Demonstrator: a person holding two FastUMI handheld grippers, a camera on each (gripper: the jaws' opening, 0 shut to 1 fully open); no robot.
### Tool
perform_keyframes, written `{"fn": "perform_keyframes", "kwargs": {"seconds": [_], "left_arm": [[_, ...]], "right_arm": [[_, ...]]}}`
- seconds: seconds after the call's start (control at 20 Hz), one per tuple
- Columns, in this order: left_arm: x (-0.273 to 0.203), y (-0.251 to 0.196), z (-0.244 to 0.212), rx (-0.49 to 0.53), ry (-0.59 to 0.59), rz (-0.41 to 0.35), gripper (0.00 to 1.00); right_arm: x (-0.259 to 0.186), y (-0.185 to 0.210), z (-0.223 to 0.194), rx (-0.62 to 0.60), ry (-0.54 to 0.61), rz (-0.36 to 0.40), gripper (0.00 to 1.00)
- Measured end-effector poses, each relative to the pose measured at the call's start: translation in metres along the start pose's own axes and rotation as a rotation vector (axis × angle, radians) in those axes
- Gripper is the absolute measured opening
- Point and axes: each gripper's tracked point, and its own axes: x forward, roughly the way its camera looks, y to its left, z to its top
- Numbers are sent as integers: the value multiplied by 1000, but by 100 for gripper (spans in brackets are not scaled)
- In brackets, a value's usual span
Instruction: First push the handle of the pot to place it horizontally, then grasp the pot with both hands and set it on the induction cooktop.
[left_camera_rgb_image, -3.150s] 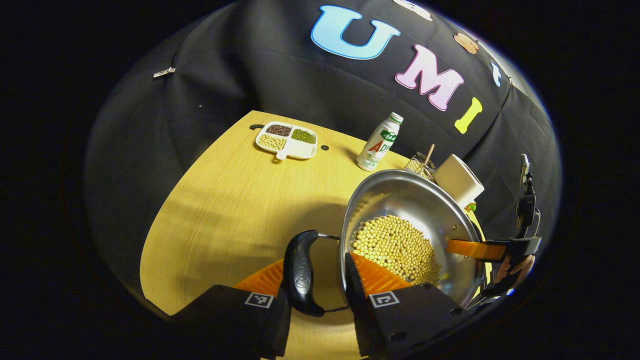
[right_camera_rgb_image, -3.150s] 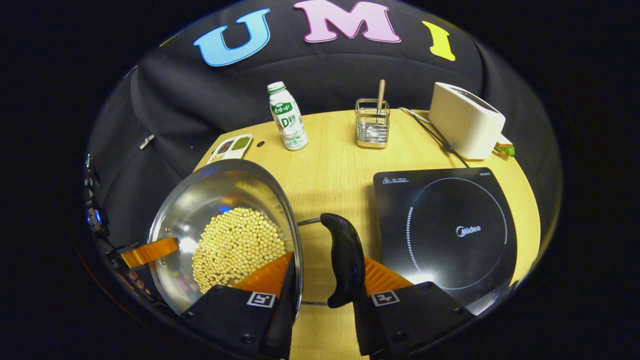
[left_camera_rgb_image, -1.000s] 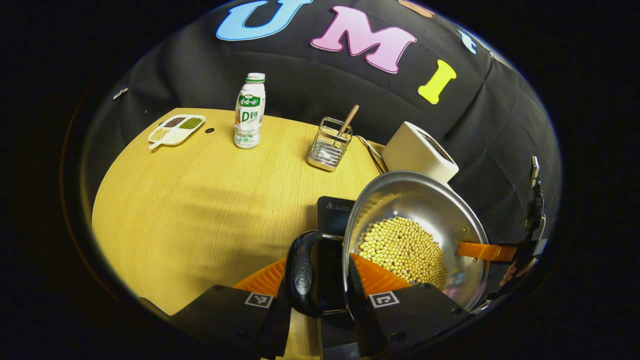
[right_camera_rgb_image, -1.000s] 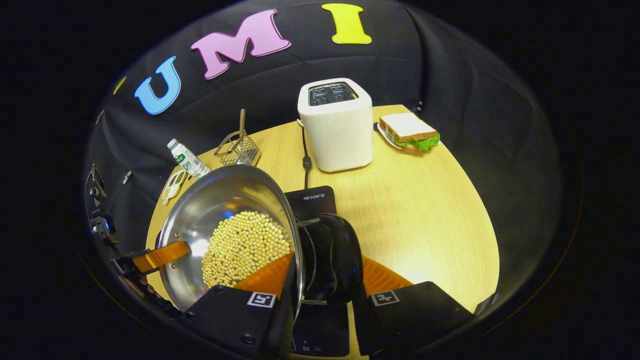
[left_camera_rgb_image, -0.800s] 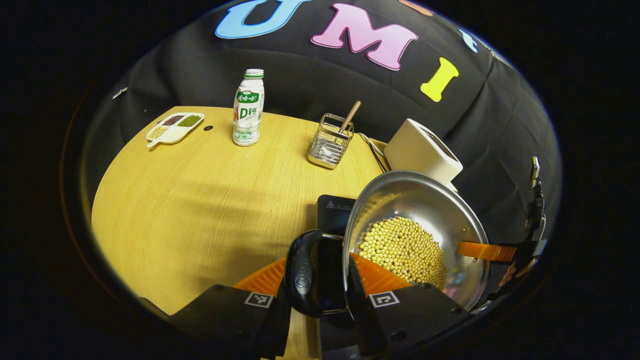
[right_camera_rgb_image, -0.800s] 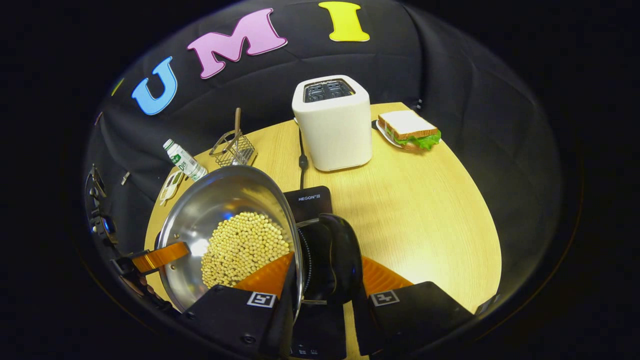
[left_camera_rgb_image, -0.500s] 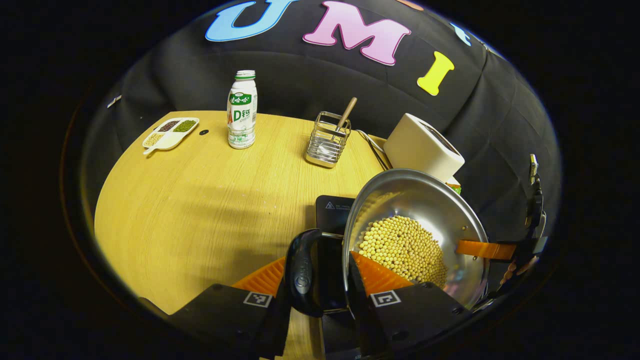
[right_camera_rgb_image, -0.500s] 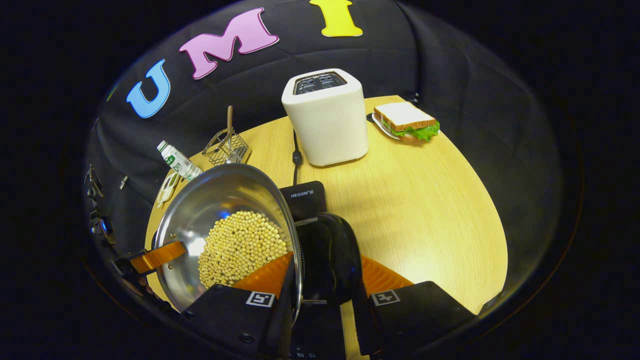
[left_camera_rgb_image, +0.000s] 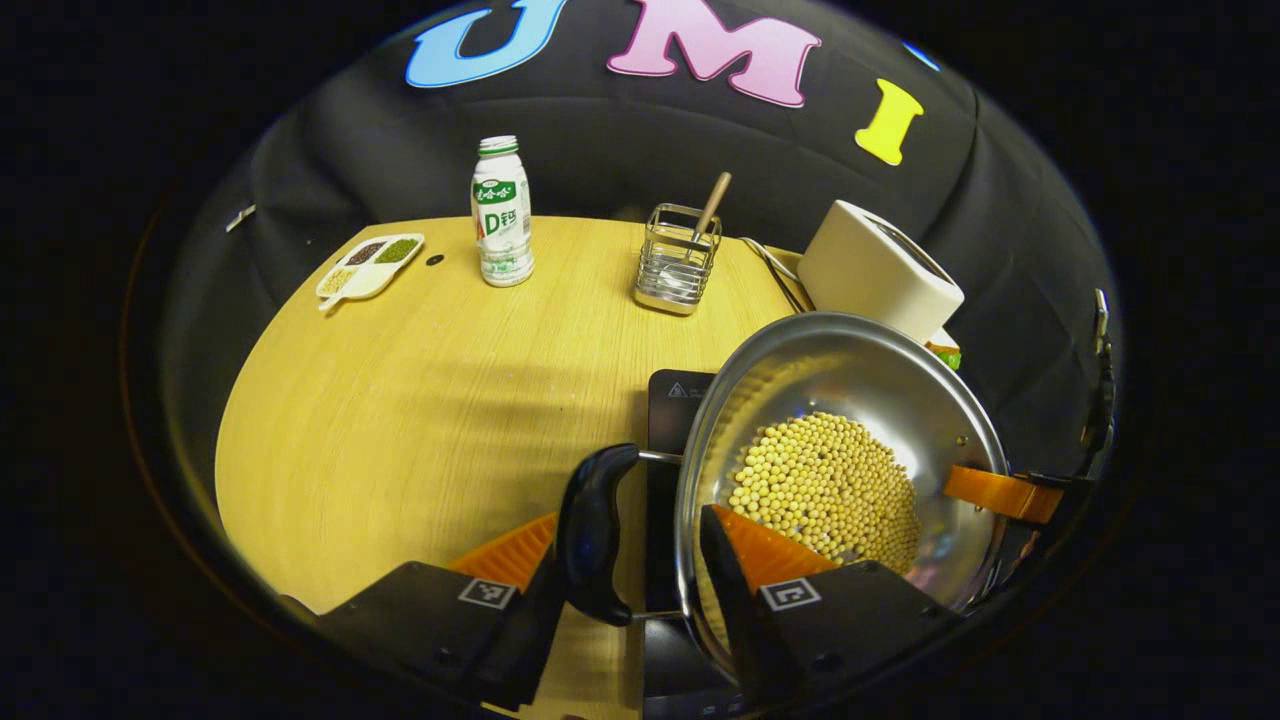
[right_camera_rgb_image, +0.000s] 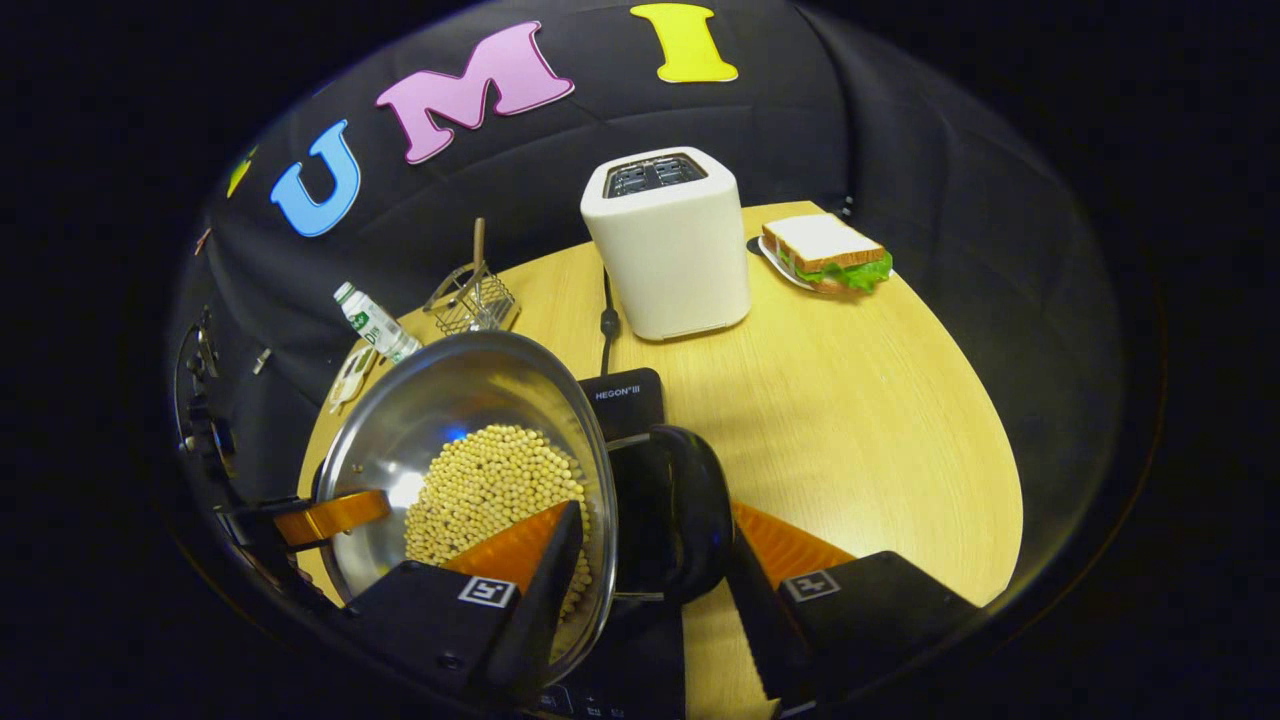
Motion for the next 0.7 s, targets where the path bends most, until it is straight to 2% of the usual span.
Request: {"fn": "perform_keyframes", "kwargs": {"seconds": [0.05, 0.1, 0.2, 0.35, 0.5, 0.7], "left_arm": [[-5, 2, 0, -19, -3, 16, 78], [-10, 7, 1, -32, -11, 46, 88], [-23, 15, 2, -43, -24, 94, 97], [-50, 8, 4, -25, -69, 76, 96], [-85, 11, 10, 44, -145, 84, 96], [-126, 2, 18, 135, -234, 57, 95]], "right_arm": [[-3, -1, 2, 1, -12, 8, 92], [-6, -2, 3, 2, -18, 17, 97], [-15, -5, 1, 4, -21, 22, 99], [-35, -12, 4, 1, -58, 10, 99], [-65, -13, 11, 17, -127, 3, 99], [-107, -15, 24, -3, -258, -56, 99]]}}
